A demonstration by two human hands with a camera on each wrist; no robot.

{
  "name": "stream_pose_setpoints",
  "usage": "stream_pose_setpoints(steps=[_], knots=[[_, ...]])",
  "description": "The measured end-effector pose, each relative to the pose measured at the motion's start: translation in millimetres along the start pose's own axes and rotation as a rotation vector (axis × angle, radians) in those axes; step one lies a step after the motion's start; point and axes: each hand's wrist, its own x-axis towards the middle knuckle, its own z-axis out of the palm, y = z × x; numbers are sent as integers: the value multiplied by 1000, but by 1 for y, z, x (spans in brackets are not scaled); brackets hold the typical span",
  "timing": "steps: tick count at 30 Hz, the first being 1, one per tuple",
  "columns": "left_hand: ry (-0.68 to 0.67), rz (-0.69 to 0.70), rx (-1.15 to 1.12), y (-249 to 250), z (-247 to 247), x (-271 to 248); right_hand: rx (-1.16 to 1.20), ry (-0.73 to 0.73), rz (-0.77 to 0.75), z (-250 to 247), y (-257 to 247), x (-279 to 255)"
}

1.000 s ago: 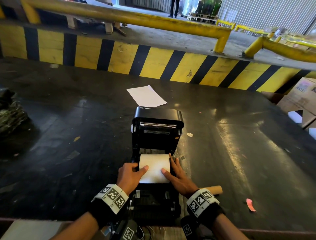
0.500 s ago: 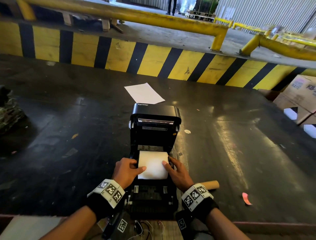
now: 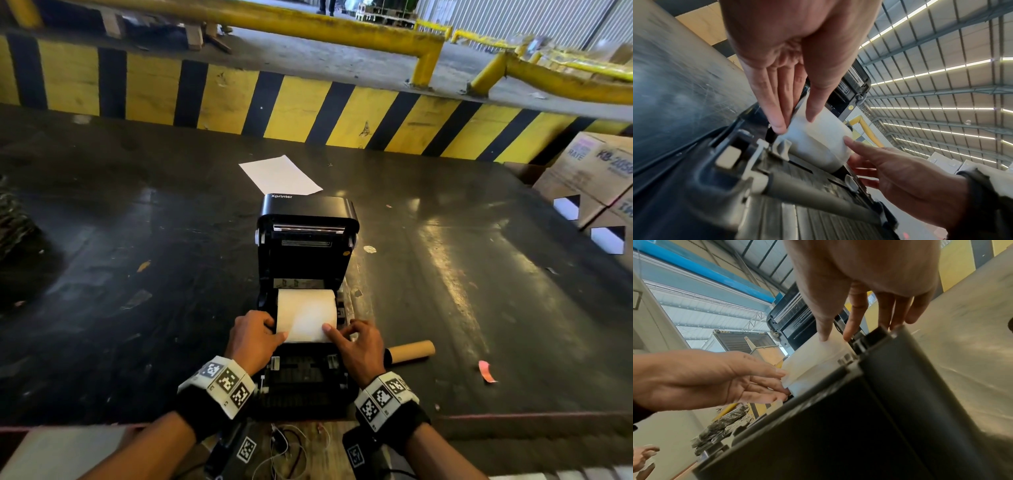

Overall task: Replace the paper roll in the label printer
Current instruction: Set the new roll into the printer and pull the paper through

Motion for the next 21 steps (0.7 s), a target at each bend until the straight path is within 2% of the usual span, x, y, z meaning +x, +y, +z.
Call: stream_pose_setpoints(steps=[12,16,21], knots=[[44,35,-14,-5,2,-10,-71,51,2,5,1,-10],[48,27,-77,-9,4,-9,-78,14,8,3,-2,-14],[-42,39,-60,-13,1,-10,-70,-15,-20,2,7,-12]])
